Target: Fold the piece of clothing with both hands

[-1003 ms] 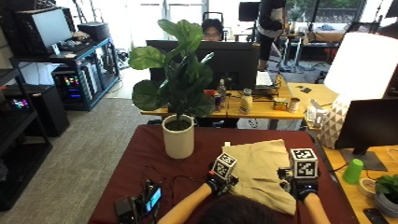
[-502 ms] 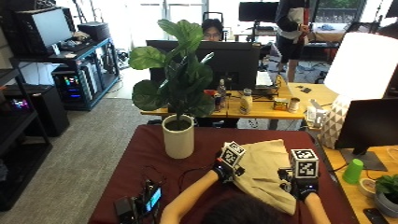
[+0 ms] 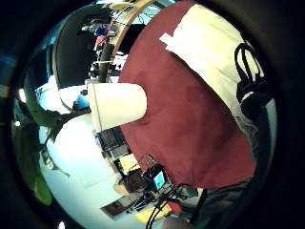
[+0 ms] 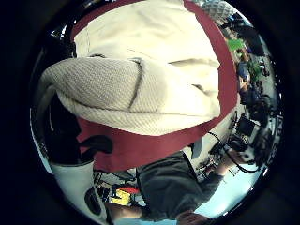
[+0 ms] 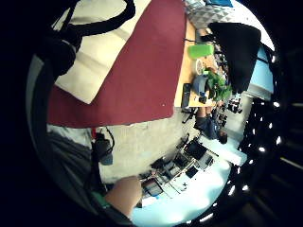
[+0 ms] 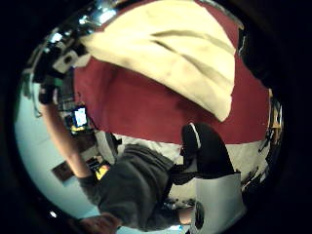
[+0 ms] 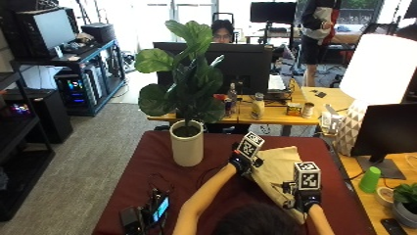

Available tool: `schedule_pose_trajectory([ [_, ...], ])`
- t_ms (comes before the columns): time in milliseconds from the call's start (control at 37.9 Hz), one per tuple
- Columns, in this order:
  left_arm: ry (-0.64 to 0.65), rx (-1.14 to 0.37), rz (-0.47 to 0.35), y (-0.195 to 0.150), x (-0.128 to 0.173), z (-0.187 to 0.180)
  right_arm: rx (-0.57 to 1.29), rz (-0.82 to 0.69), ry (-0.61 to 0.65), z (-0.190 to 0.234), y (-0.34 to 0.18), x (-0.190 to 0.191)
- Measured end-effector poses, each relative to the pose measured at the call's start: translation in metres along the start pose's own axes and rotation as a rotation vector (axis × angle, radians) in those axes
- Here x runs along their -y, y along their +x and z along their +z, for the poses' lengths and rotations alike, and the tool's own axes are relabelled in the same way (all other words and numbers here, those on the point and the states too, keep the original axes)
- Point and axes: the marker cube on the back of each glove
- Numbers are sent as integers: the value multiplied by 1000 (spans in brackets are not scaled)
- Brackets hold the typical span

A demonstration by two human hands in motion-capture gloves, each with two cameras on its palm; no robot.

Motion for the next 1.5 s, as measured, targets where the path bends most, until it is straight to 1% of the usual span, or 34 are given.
schedule_pose_trajectory([
  [106,-1,6,-42,-4,-1,-9,25,-5,-35,30,-11,19],
  [158,4,5,-47,-4,-3,-12,37,10,-54,47,-14,30],
  [238,48,11,-52,-7,0,-16,47,44,-70,71,-15,45],
  [317,119,38,-81,-12,7,-17,53,74,-32,80,-13,52],
  [370,116,38,-80,-13,7,-16,69,88,14,82,-10,55],
  [449,-6,-17,-12,-7,-7,-10,108,100,82,82,-4,59],
  [475,-28,-31,8,-5,-11,-8,120,103,98,82,-1,60],
  [554,-38,-34,37,-3,-17,0,152,102,116,80,7,59],
  [634,-28,-23,69,-2,-25,14,158,73,86,77,13,51],
  [713,-12,-43,161,5,-24,40,135,8,40,70,11,30],
  [766,-35,-54,218,9,-28,63,108,-45,-5,62,7,9],
  [845,-72,-83,287,11,-53,82,57,-111,-85,48,3,-18],
  [924,-102,-137,353,10,-85,84,-15,-149,-126,25,0,-40],
  [1003,-116,-209,405,3,-112,73,-92,-151,-111,-14,-5,-56],
  [1082,-94,-295,417,-10,-122,56,-175,-97,-59,-60,-11,-55],
  [1109,-80,-315,405,-14,-119,52,-198,-74,-41,-72,-12,-50],
  [1162,-63,-339,354,-24,-108,47,-236,-24,-2,-91,-15,-32],
  [1214,-82,-351,274,-34,-89,48,-260,35,43,-105,-18,-2],
  [1267,-148,-362,180,-42,-70,51,-266,92,86,-111,-23,35],
  [1346,-339,-371,-4,-49,-63,61,-227,143,145,-102,-35,85],
  [1399,-450,-376,-128,-52,-57,76,-169,167,201,-89,-47,104],
  [1452,-473,-378,-201,-54,-44,95,-118,181,260,-77,-56,113],
  [1505,-436,-373,-246,-58,-35,107,-91,190,303,-67,-57,118],
])
